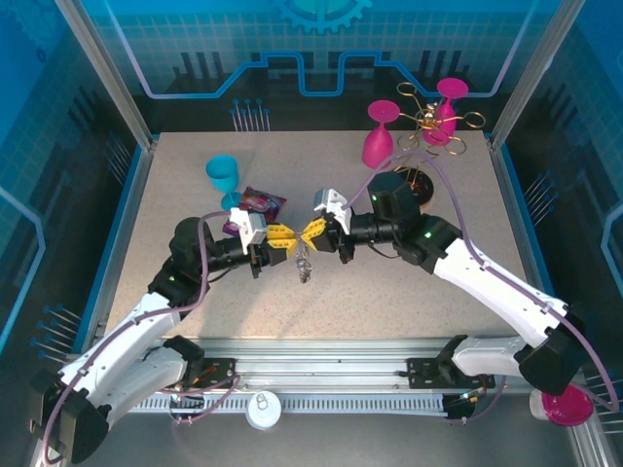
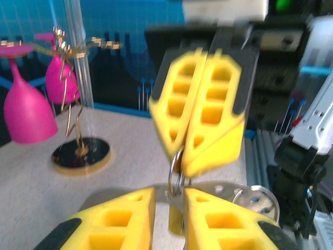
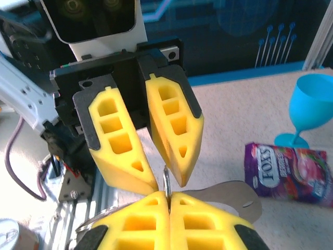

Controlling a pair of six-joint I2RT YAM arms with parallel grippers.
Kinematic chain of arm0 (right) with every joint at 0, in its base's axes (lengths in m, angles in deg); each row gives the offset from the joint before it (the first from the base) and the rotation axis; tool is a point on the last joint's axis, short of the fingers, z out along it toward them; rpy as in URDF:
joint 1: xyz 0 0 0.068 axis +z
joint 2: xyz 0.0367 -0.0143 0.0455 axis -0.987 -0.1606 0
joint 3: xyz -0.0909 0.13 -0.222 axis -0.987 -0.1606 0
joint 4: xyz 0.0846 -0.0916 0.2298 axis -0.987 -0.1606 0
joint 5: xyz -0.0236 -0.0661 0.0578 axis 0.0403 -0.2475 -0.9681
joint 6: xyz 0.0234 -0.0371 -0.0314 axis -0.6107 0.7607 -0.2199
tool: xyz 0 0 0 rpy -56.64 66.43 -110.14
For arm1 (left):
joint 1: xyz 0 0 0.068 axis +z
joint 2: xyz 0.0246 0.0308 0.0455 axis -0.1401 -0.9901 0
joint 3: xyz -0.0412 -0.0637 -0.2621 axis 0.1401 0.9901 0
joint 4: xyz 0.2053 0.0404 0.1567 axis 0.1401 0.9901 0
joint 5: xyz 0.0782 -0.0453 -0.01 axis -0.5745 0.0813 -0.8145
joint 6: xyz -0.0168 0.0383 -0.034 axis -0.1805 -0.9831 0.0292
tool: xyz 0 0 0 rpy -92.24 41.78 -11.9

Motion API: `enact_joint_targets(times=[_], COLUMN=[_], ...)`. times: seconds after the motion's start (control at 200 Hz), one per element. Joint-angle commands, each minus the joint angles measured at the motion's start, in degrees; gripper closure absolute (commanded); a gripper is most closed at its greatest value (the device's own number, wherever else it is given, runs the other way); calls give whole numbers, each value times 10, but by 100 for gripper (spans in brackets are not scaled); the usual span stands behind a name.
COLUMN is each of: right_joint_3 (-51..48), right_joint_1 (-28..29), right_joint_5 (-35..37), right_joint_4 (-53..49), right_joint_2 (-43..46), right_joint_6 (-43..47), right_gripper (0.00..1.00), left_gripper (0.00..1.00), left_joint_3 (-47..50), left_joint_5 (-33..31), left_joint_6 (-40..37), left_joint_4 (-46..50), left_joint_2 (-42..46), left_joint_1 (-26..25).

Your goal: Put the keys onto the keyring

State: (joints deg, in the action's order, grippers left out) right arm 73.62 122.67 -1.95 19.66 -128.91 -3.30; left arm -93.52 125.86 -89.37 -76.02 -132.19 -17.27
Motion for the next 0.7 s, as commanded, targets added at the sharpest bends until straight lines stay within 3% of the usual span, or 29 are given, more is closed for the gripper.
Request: enact_joint_targets(times=[0.0,0.235,0.695], right_joint_3=[72,168,229], right_joint_1=[21,62,95], right_joint_5=[55,142,191], right_joint_4=[-144,-265,-309], right_joint_2=[-19,-71,-115], right_joint_6=[86,153,179], right_gripper=[100,100,100], left_gripper=[80,81,78], left_joint_3=[-41,-62,-63], left_joint_5=[-32,-19,15], left_joint_6=[-82,-115,-104], left_joint_4=[118,164,156], left_joint_2=[9,8,9], left_joint_1=[-3,-3,-3])
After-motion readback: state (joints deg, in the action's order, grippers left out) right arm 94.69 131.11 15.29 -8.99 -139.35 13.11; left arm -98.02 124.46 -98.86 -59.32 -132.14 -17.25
